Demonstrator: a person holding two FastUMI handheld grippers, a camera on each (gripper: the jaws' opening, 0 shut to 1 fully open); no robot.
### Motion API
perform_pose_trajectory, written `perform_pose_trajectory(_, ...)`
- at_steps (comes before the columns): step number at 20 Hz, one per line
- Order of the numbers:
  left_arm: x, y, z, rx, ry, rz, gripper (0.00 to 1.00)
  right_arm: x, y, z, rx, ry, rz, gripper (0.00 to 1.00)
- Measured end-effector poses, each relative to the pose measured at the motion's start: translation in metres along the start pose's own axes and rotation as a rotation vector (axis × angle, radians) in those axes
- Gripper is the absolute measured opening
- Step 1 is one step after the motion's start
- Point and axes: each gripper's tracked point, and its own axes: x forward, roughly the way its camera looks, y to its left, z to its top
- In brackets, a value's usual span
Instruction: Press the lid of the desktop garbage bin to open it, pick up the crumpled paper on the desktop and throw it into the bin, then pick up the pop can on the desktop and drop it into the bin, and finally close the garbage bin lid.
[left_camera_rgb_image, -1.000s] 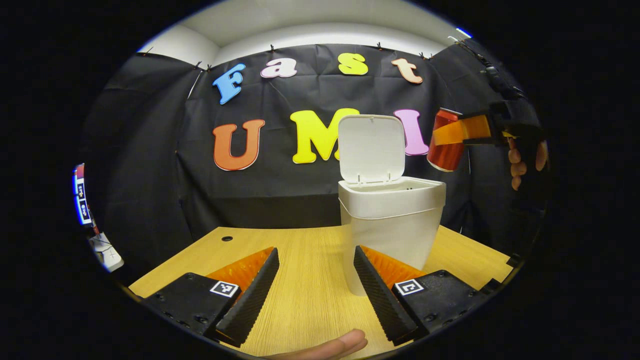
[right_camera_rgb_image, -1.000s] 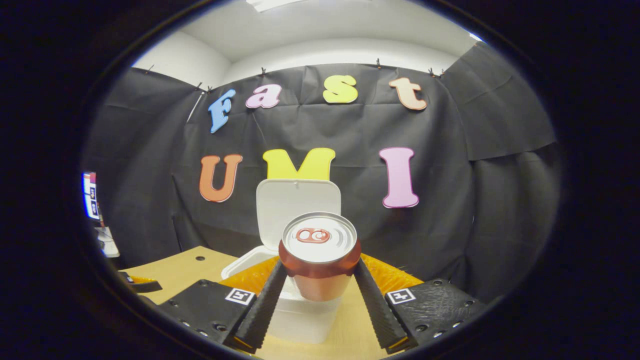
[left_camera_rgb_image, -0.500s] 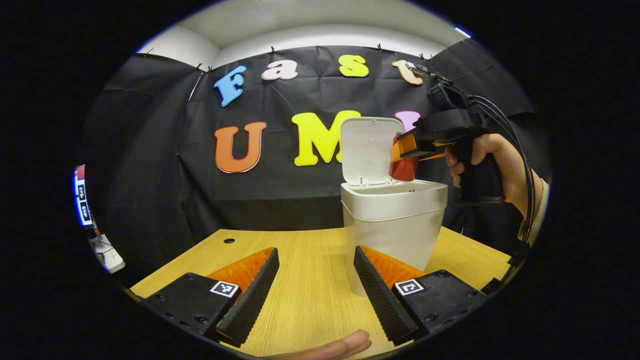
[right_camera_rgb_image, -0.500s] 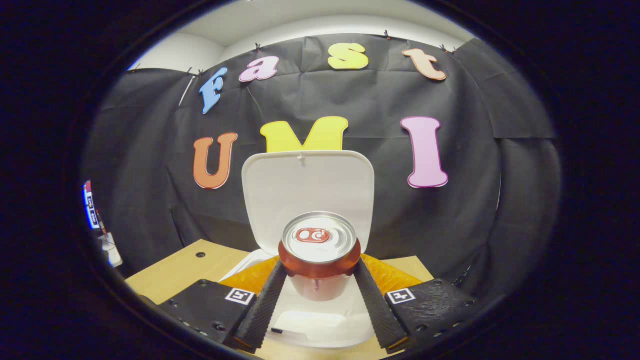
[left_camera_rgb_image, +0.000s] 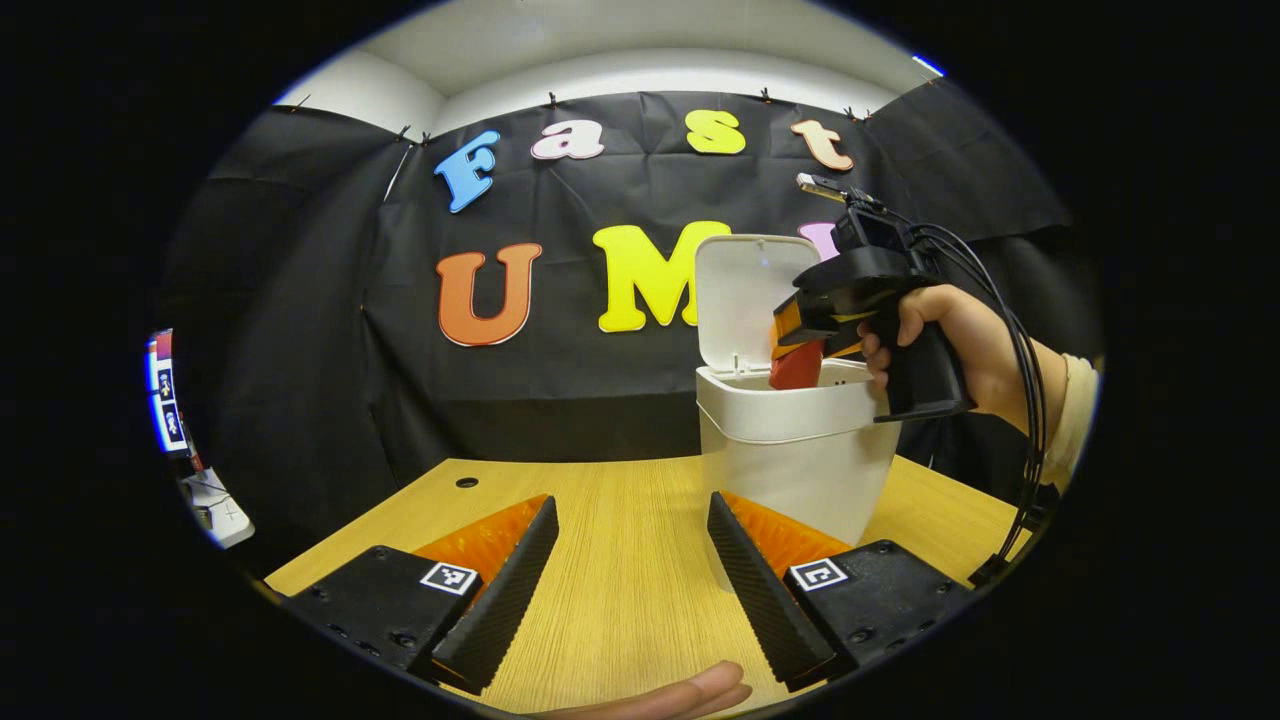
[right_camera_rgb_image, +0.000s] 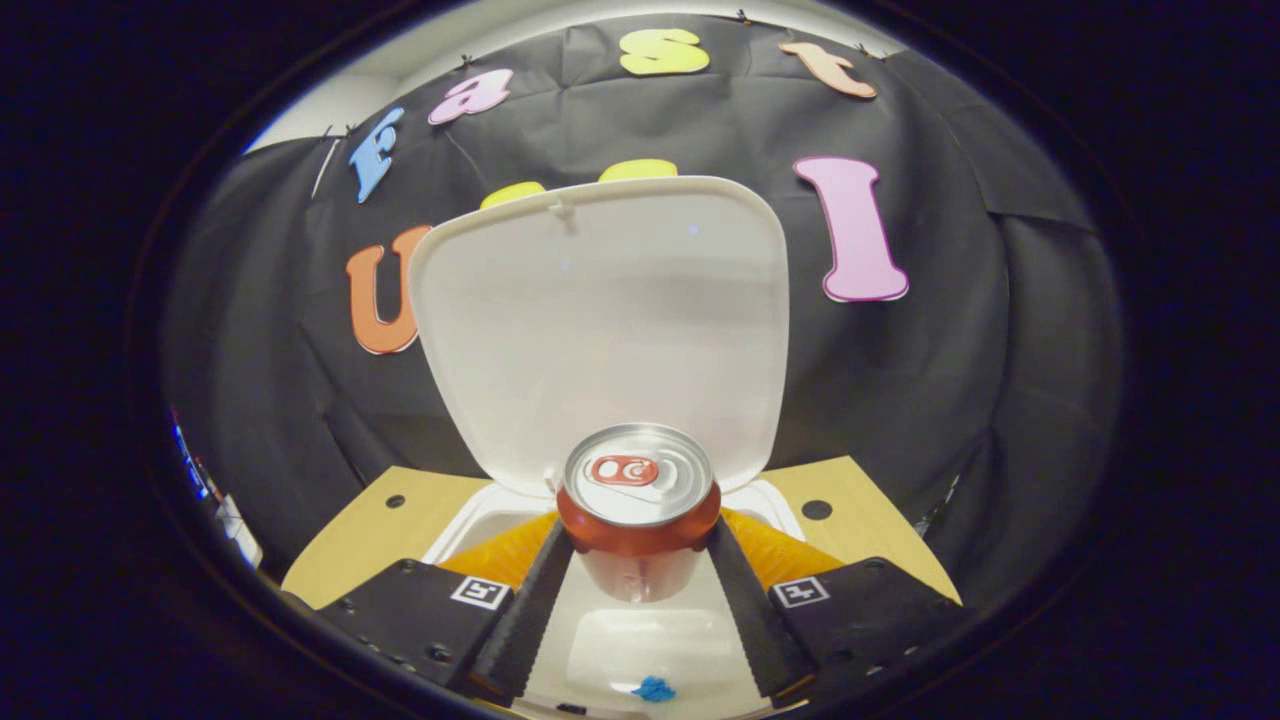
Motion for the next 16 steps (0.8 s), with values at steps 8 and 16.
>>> perform_pose_trajectory(8,0.005,0.002,-0.006,-0.019,0.025,-0.005,0.97,0.001,-0.003,-0.008,0.007,0.033,-0.007,0.80)
perform_pose_trajectory(16,0.005,0.001,-0.009,-0.025,0.038,-0.010,0.97,0.003,0.003,-0.013,-0.041,0.049,-0.009,0.80)
